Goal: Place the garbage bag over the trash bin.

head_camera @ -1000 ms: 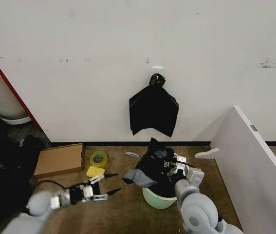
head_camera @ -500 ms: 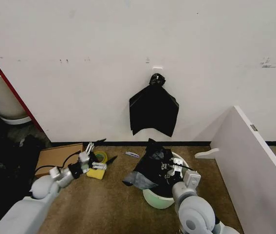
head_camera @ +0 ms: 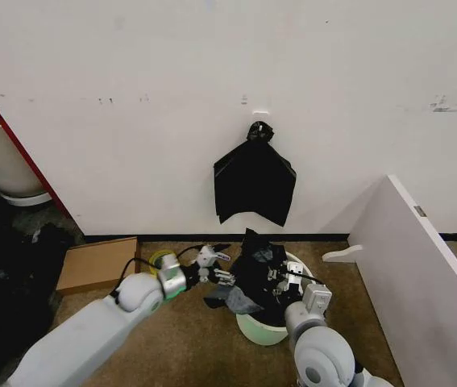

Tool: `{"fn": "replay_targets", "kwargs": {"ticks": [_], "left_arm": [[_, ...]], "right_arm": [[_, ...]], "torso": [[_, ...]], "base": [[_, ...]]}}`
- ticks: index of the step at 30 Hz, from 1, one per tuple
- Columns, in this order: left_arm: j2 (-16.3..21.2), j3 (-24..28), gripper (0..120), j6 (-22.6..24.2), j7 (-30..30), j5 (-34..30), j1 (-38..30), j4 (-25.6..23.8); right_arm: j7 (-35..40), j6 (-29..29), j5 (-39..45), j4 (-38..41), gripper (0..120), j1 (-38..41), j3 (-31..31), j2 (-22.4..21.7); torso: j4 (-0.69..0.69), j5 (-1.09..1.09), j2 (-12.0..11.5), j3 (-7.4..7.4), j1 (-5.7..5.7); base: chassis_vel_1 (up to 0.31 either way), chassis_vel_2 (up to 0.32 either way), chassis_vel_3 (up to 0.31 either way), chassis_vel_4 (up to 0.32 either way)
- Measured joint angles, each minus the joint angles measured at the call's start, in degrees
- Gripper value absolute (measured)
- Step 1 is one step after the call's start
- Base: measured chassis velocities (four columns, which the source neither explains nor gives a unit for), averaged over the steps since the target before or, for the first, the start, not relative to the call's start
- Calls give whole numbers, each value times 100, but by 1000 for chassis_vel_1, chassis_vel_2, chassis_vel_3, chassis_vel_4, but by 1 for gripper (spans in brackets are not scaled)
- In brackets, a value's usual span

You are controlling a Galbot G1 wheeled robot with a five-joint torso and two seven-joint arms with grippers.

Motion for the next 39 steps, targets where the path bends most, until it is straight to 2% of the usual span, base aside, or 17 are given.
{"fn": "replay_targets", "kwargs": {"ticks": [5, 6, 8, 10, 12, 14, 15, 21, 25, 30, 33, 34, 38, 39], "left_arm": [[-73, 510, 97, 992, -179, -71, -511, 8], [-90, 620, 96, 1332, -391, -118, -617, -58], [-100, 663, 95, 1464, -536, -155, -657, -97], [-165, 816, 94, 2049, -1303, -397, -783, -311], [-211, 896, 93, 2386, -1730, -587, -852, -436], [-357, 1091, 93, 2989, -2443, -866, -1001, -569], [-357, 1091, 93, 2989, -2443, -866, -1001, -569], [-770, 1278, 94, 3720, -2762, -1173, -1309, -327], [-842, 1263, 93, 3934, -2770, -1241, -1329, -254], [-1046, 1175, 74, 3987, -2711, -1258, -1230, 9], [-1138, 1111, 67, 3986, -2692, -1258, -1180, 95], [-1168, 1090, 61, 3985, -2687, -1261, -1160, 121], [-1238, 1028, 46, 3973, -2686, -1340, -1103, 147], [-1238, 1028, 46, 3973, -2686, -1340, -1103, 147]], "right_arm": [[-16, 11, -56, -54, 0, 29, 13, 47], [-25, 17, -71, -66, 0, 40, 16, 59], [-27, 19, -78, -70, 0, 43, 17, 66], [-32, 23, -95, -85, 0, 48, 15, 87], [-33, 24, -104, -90, 0, 47, 8, 94], [-35, 26, -114, -90, 0, 41, -4, 99], [-35, 26, -114, -90, 0, 41, -4, 99], [-35, 26, -147, -66, 0, 6, -7, 99], [-35, 26, -155, -37, 0, -10, -4, 101], [-35, 26, -157, -12, 0, -12, 0, 102], [-36, 26, -158, -12, 0, -11, 0, 102], [-35, 26, -158, -11, 0, -11, 1, 104], [-35, 26, -158, -38, 0, -2, 3, 119], [-35, 26, -158, -38, 0, -2, 3, 119]], "torso": [[1, -1, 0, 0, 0], [2, -1, 0, 0, 0], [2, -1, 0, 0, 0], [2, -1, 0, 0, 0], [2, -1, 0, 0, 0], [2, -1, 0, -1, -1], [2, -1, 0, -1, -1], [1, -1, 0, 0, -1], [2, 0, 0, -1, -1], [2, -1, 0, 0, -1], [2, 0, 1, -1, -1], [2, 0, 1, -1, -1], [2, -1, 1, -1, -1], [2, -1, 1, -1, -1]], "base": [[0, 0, 0, 0], [0, 0, 0, 0], [0, 0, 0, 0], [0, 0, 0, 0], [0, 0, 0, 0], [0, 0, 0, 0], [0, 0, 0, 0], [0, 0, 0, 0], [0, 0, 0, 0], [0, 0, 0, 0], [0, 0, 0, 0], [0, 0, 0, 0], [0, 0, 0, 0], [0, 0, 0, 0]]}}
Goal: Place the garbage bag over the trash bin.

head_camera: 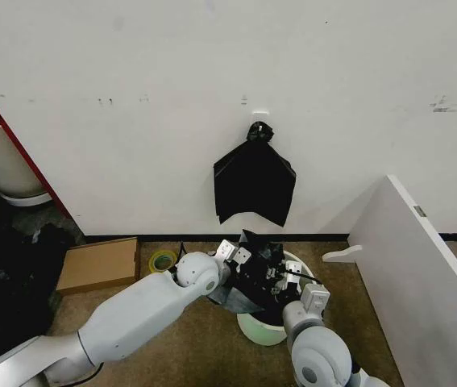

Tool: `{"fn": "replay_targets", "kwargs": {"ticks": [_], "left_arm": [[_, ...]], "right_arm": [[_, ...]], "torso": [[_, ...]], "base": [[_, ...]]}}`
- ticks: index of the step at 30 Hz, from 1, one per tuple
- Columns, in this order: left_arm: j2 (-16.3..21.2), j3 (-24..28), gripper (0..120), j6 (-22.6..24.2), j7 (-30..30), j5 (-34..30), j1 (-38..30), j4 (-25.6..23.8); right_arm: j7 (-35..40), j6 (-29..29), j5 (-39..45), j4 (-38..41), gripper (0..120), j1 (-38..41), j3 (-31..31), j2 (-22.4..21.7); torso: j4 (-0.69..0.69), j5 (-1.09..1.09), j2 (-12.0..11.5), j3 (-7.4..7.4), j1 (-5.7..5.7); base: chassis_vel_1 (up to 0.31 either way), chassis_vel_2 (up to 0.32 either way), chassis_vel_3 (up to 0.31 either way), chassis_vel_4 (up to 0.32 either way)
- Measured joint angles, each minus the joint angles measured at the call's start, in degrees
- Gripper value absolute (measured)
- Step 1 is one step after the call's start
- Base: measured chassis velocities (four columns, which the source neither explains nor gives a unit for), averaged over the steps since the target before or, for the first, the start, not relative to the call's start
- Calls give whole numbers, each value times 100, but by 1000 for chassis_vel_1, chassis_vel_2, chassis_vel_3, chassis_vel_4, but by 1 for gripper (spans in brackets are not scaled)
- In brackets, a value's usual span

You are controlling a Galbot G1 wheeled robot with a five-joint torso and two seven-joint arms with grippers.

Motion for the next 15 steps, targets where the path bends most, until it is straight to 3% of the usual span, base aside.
{"fn": "replay_targets", "kwargs": {"ticks": [10, 15], "left_arm": [[132, -208, 6, -13, -23, -92, 111, -226], [325, -429, 1, -40, 12, -13, 272, -494]], "right_arm": [[1, 23, -90, -6, 0, -97, 98, -33], [-3, 71, -146, -46, 0, -104, 123, -11]], "torso": [[-2, -1, 0, 1, 0], [-2, -1, 0, 1, 1]], "base": [[0, 0, 0, 0], [0, 0, 0, 0]]}}
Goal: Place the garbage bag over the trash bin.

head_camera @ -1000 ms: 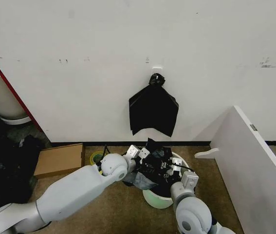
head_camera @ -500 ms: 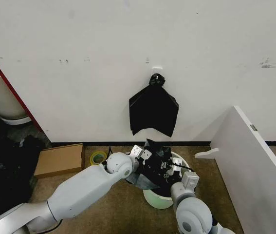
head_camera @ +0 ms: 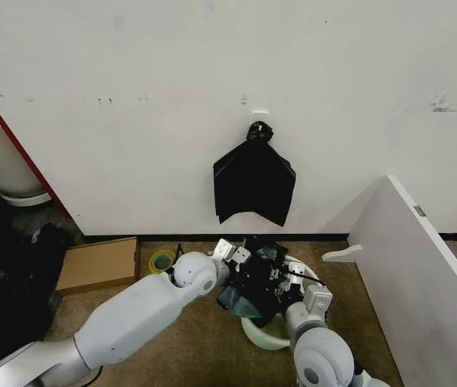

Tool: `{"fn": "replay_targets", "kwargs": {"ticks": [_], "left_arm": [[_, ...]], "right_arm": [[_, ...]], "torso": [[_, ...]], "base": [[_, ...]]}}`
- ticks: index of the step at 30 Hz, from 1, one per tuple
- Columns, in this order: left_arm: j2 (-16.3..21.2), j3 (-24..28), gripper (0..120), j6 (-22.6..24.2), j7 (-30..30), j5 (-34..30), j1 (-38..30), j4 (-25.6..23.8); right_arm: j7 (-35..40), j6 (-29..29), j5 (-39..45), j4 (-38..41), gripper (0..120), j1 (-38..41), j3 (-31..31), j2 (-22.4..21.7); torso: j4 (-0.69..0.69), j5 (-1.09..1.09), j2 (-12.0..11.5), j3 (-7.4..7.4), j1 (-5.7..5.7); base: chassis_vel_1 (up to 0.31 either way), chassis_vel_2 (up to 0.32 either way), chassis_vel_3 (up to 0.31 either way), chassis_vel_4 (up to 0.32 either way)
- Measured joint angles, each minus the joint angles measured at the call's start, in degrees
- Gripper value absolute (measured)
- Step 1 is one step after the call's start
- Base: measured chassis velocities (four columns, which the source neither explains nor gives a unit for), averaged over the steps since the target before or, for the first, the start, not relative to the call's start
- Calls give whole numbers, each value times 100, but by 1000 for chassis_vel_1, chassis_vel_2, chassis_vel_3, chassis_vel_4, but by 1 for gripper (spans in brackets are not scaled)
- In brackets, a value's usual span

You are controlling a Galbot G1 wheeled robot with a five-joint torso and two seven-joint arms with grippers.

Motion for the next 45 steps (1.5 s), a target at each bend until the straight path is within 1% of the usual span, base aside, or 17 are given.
{"fn": "replay_targets", "kwargs": {"ticks": [5, 7, 8, 10, 11, 14, 15, 16, 17, 18, 19, 22, 26, 31, 33, 40, 45], "left_arm": [[366, -631, 1, -385, 223, 393, 458, -529], [486, -855, 1, -536, 346, 696, 620, -653], [486, -855, 1, -536, 346, 696, 620, -653], [691, -1208, 1, -796, 591, 1164, 901, -825], [691, -1208, 1, -796, 591, 1164, 901, -825], [920, -1736, 1, -1327, 1147, 1650, 1380, -1043], [920, -1736, 1, -1327, 1147, 1650, 1380, -1043], [953, -1836, 1, -1452, 1295, 1724, 1469, -1076], [1003, -2015, 1, -1670, 1624, 1872, 1607, -1115], [1024, -2090, 1, -1754, 1791, 1939, 1667, -1126], [1066, -2226, 1, -1919, 2150, 2072, 1771, -1140], [1155, -2439, 1, -2297, 2748, 2434, 1955, -1143], [1177, -2616, 1, -2487, 2815, 2680, 2086, -1121], [1127, -2823, 1, -2701, 2850, 2760, 2168, -1037], [1096, -2935, 1, -2906, 2994, 2748, 2203, -953], [1090, -2981, 1, -3362, 3518, 2674, 2268, -829], [1040, -2981, 1, -3533, 3375, 2576, 2198, -719]], "right_arm": [[-46, 127, -93, 40, 0, -42, 36, 0], [-97, 207, -143, 113, 0, -79, 72, -16], [-97, 207, -143, 113, 0, -79, 72, -16], [-200, 363, -176, 196, 0, -115, 123, -39], [-200, 363, -176, 196, 0, -115, 123, -39], [-397, 641, -191, 185, 0, -82, 157, -41], [-397, 641, -191, 185, 0, -82, 157, -41], [-425, 686, -191, 166, 0, -64, 162, -35], [-463, 752, -187, 138, 0, -44, 172, -19], [-475, 779, -183, 129, 0, -36, 178, -12], [-511, 842, -176, 104, 0, -22, 193, 4], [-634, 1039, -186, 65, 0, -19, 226, 27], [-737, 1211, -205, 66, 0, -34, 248, 31], [-737, 1245, -201, 68, 0, -47, 361, 30], [-634, 1127, -198, 44, 0, -90, 426, -4], [-281, 660, -197, -42, 0, -97, 415, -44], [-203, 581, -146, -112, 0, -58, 377, -46]], "torso": [[1, 0, 0, 0, 0], [0, -2, 0, 0, 0], [0, -2, 0, 0, 0], [1, 0, 0, 0, 0], [1, 0, 0, 0, 0], [2, -1, 0, 0, 0], [2, -1, 0, 0, 0], [1, -1, 0, 0, 0], [2, -1, 0, 0, 0], [1, -1, 0, -1, 0], [1, -1, 0, 0, 0], [0, -1, 0, -1, 0], [1, -1, 0, 0, 0], [1, -1, 0, 0, 0], [0, 0, 0, 0, 0], [0, 0, -1, 0, 0], [1, 0, -1, 0, 0]], "base": [[0, 0, 0, 0], [0, 0, 0, 0], [0, 0, 0, 0], [0, 0, 0, 0], [0, 0, 0, 0], [0, 0, 0, 0], [0, 0, 0, 0], [0, 0, 0, 0], [0, 0, 0, 0], [0, 0, 0, 0], [0, 0, 0, 0], [0, 0, 0, 0], [0, 0, 0, 0], [0, 0, 0, 0], [0, 0, 0, 0], [0, 0, 0, 0], [0, 0, 0, 0]]}}
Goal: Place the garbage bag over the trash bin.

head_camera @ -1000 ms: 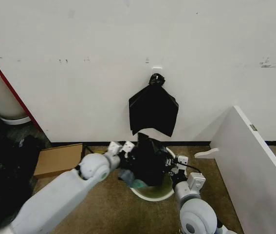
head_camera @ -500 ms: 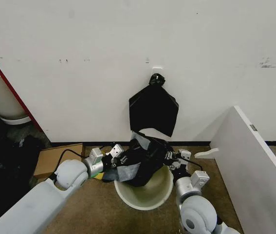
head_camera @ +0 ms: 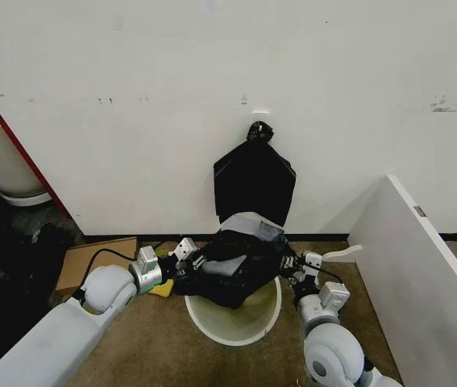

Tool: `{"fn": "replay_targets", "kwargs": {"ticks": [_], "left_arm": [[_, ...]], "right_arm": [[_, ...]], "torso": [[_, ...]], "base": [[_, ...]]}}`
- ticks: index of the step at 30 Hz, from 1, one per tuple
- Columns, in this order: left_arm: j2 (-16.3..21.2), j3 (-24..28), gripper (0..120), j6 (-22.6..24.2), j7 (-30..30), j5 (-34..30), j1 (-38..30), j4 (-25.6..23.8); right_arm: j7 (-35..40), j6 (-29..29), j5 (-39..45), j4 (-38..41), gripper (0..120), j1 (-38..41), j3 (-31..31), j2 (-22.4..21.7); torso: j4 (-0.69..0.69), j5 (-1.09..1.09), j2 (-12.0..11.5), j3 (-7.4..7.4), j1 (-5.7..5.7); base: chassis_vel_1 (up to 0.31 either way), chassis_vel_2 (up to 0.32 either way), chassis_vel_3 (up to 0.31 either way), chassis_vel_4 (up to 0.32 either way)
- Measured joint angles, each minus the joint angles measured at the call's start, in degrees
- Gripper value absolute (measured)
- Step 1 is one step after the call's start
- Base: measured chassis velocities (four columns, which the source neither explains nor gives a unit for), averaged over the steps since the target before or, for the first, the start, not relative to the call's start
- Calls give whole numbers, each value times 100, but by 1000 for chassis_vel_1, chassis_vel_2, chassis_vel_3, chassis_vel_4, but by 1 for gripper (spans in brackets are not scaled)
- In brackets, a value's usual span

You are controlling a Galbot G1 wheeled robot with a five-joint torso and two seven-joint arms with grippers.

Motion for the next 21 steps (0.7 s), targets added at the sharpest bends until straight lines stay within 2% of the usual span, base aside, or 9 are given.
{"fn": "replay_targets", "kwargs": {"ticks": [3, 7, 18, 21], "left_arm": [[-55, -2, 1, -7, -377, -143, -105, 149], [-148, -2, 1, -28, -863, -296, -222, 336], [-233, -35, 1, -29, -821, -691, -308, 299], [-230, -46, 1, -30, -800, -708, -300, 275]], "right_arm": [[-75, 132, 60, -5, 0, -37, -35, -52], [-460, 691, 44, -18, 0, -168, -178, -178], [-640, 867, -30, -621, 0, -54, -297, -154], [-715, 1062, -36, -750, 11, -19, -211, -137]], "torso": [[0, 0, 0, 0, 0], [0, 0, 0, 0, 0], [0, 1, 0, 0, 0], [0, 1, 0, 0, 0]], "base": [[0, 0, 0, 0], [0, 0, 0, 0], [0, 0, 0, 0], [0, 0, 0, 0]]}}
